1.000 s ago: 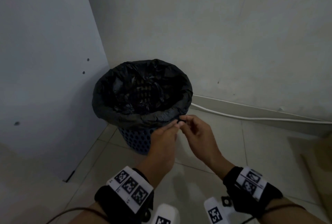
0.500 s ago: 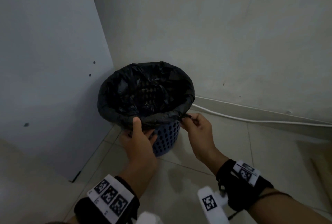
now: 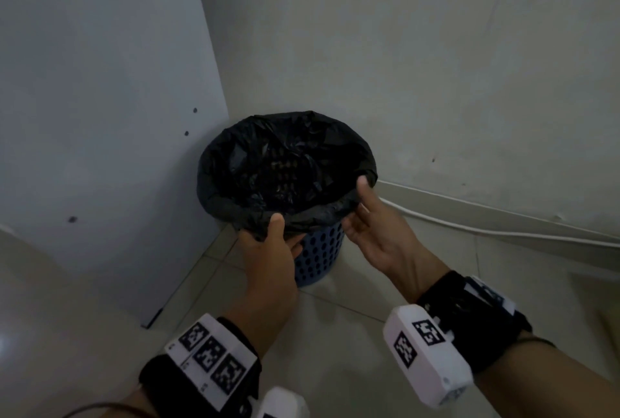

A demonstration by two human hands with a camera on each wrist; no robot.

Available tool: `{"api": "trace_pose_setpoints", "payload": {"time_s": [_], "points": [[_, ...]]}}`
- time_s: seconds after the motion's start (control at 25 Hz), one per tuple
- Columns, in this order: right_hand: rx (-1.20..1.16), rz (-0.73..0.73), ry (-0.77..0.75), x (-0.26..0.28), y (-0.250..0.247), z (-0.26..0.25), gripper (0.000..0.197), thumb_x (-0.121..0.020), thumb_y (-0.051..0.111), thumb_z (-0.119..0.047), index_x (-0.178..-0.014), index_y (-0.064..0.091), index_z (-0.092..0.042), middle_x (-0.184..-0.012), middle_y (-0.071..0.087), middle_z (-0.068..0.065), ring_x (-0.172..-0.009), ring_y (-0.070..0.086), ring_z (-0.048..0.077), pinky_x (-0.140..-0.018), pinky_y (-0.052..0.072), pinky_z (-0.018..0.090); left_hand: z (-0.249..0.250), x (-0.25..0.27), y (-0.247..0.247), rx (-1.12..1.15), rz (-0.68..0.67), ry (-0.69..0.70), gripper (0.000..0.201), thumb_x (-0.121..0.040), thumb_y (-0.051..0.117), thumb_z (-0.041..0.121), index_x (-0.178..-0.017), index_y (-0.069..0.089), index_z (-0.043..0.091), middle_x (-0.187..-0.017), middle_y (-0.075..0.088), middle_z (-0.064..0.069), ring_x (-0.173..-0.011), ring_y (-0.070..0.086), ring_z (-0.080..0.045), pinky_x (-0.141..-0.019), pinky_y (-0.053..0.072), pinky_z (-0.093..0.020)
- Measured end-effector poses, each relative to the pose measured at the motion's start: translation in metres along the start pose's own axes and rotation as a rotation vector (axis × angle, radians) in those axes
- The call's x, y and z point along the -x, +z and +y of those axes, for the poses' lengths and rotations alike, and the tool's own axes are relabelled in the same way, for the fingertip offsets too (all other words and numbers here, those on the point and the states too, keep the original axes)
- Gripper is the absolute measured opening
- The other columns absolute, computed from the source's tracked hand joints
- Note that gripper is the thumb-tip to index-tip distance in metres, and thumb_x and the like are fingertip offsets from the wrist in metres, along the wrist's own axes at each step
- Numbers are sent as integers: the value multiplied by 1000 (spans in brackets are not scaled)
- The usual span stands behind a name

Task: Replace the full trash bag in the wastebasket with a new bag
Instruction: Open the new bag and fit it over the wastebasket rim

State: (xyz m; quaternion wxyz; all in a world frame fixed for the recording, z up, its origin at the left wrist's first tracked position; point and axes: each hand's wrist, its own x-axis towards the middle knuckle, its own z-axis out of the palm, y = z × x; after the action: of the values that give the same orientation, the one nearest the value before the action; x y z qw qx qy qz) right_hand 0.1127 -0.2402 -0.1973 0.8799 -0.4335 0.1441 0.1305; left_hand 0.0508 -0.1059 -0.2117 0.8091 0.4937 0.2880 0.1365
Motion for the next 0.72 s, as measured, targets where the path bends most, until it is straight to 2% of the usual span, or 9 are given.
{"api": "trace_pose_setpoints", "payload": {"time_s": [0.08,0.16,0.24,0.32,0.4,0.48,0.56,0.64,0.72], "points": [[48,40,12,-5,3,1,21,-91,63,-15,-111,58,-7,-101,58,10,-65,54,11,-48,47,18,7,-1,-4,-7,5,-69,44,-95,58,31,-136,44,26,-124,61,-2,-94,68,-20,-71,54,-34],[78,61,26,-7,1,2,24,-91,62,-10,-114,58,-5,-104,59,10,-68,51,11,-49,46,18,27,-8,-16,28,51,-143,29,-91,62,41,-113,62,22,-109,67,-1,-87,65,-17,-65,51,-31],[111,48,35,-5,-6,-1,21,-92,61,-10,-113,59,-5,-103,61,8,-70,51,11,-52,48,19,52,-28,-33,25,104,-114,24,-88,66,41,-96,66,18,-96,69,-1,-78,63,-14,-60,51,-26],[150,13,36,-4,-13,-8,12,-93,58,-11,-105,60,-7,-98,61,7,-71,53,11,-53,49,18,76,-52,-43,-2,25,-133,30,-90,66,30,-112,66,10,-116,68,-8,-90,65,-16,-68,53,-25],[208,-10,32,-7,-12,-17,8,-95,54,-9,-94,62,-10,-92,68,2,-72,59,9,-54,51,16,90,-69,-45,-10,-69,-225,35,-94,58,14,-126,58,0,-130,60,-14,-97,61,-21,-77,54,-28],[269,7,18,-14,-7,-25,14,-97,51,-8,-87,61,-12,-87,69,-1,-70,60,7,-52,50,15,98,-78,-42,-23,-151,-313,28,-96,50,5,-123,56,0,-122,61,-15,-90,59,-21,-72,55,-28],[302,41,1,-27,-2,-31,12,-97,52,-8,-88,61,-11,-92,68,0,-73,60,7,-51,50,14,101,-84,-40,-75,-195,-382,18,-96,52,8,-112,60,2,-108,63,-13,-86,58,-22,-71,51,-29],[311,58,11,-39,0,-36,12,-95,54,-8,-94,65,-12,-96,69,-1,-77,62,7,-53,50,14,99,-91,-40,-114,-156,-409,9,-96,56,12,-99,62,7,-96,63,-10,-81,57,-22,-70,44,-31],[304,76,54,-47,2,-39,14,-94,55,-8,-97,67,-14,-94,72,-3,-77,64,8,-57,50,15,96,-95,-39,-101,-130,-401,10,-96,56,12,-102,62,7,-98,63,-8,-84,57,-21,-71,44,-30]]}}
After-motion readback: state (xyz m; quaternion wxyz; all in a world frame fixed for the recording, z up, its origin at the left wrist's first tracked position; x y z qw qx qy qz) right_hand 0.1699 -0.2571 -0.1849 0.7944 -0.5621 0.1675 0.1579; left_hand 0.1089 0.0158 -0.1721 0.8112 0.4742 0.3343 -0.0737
